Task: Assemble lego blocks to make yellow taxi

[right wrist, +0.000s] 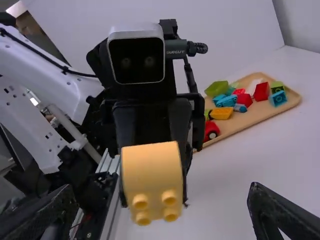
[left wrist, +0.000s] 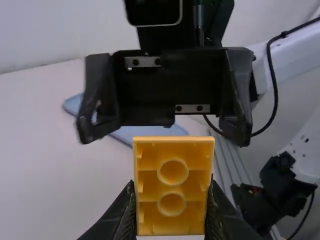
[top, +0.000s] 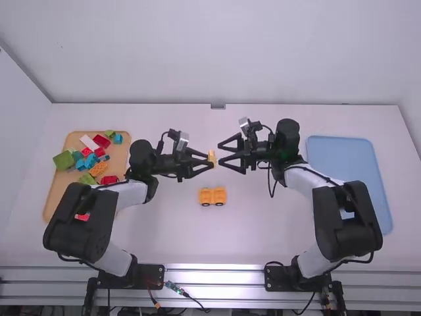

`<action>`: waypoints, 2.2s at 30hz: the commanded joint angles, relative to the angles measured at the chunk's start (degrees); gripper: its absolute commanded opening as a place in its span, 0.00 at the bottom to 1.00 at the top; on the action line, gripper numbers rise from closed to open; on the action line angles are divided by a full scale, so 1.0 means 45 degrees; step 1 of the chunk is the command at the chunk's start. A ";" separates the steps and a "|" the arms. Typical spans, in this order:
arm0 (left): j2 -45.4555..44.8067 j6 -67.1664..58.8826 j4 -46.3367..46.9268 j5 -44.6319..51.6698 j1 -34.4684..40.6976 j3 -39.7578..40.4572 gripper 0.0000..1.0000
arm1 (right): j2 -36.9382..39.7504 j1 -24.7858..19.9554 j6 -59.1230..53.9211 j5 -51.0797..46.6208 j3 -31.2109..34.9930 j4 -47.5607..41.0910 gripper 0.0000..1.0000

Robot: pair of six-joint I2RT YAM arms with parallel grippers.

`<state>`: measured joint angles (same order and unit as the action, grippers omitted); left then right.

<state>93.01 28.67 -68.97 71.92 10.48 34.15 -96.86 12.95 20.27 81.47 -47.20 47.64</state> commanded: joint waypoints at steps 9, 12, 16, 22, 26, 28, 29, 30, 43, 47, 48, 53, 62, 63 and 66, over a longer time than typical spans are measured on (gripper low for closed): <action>0.0049 0.0282 0.0767 -0.0097 0.0695 0.0427 0.01 | -0.0058 0.0306 -0.0180 -0.0068 -0.0364 -0.0024 0.72; 0.0049 0.0010 0.0840 -0.0209 0.0699 0.0432 0.01 | -0.0058 0.0301 -0.0170 -0.0053 -0.0364 -0.0029 0.68; 0.0049 -0.0219 0.0879 -0.0233 0.0699 0.0442 0.01 | -0.0058 0.0301 -0.0170 -0.0015 -0.0355 -0.0126 0.69; 0.0049 -0.0272 0.0787 -0.0797 0.0656 0.0427 0.01 | -0.0058 0.0301 -0.0136 0.0228 -0.0355 -0.0112 0.66; 0.0049 -0.0282 0.0806 -0.0806 0.0646 0.0432 0.02 | -0.0058 0.0301 -0.0131 0.0233 -0.0355 -0.0112 0.56; 0.0049 -0.0277 0.0797 -0.0806 0.0695 0.0432 0.01 | -0.0058 0.0301 -0.0136 0.0223 -0.0355 -0.0107 0.52; 0.0049 -0.0277 0.0797 -0.0797 0.0709 0.0432 0.01 | -0.0058 0.0301 -0.0131 0.0233 -0.0355 -0.0107 0.47; 0.0049 -0.0272 0.0797 -0.0792 0.0709 0.0432 0.01 | -0.0058 0.0301 -0.0131 0.0233 -0.0355 -0.0107 0.47; 0.0049 0.0568 0.0903 -0.1287 0.0690 0.0432 0.99 | -0.0053 0.0272 -0.0136 -0.0034 -0.0355 0.0039 0.09; 0.0049 0.1263 0.1617 -0.2118 0.0481 0.0393 0.99 | -0.0053 -0.0117 -0.0126 -0.0855 -0.0355 -0.0034 0.00; 0.0049 0.0913 0.1982 -0.1987 0.0418 0.0393 0.99 | -0.0053 -0.0243 -0.0126 -0.1098 -0.0355 -0.0083 0.00; 0.0044 -0.0835 0.2438 -0.0559 0.0447 0.0525 0.99 | 0.0005 -0.0665 -0.0253 -0.2035 -0.0389 -0.0753 0.00; -0.0340 -0.5498 1.0613 -0.3011 0.0432 0.2453 0.99 | 0.1166 -0.0894 -0.4376 -0.6334 -0.1608 -0.8689 0.00; -0.0418 -0.6727 1.2862 -0.3891 0.0427 0.3186 0.99 | 0.1447 -0.0670 -0.5353 -0.7917 -0.2215 -1.0773 0.00; -0.0437 -0.8524 1.5650 -0.4721 0.0369 0.4337 0.99 | 0.1715 -0.0267 -0.6436 -1.0010 -0.3143 -1.3284 0.00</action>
<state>92.99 1.21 1.17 55.35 12.53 50.63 -91.90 10.59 -1.04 47.44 -57.58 -12.03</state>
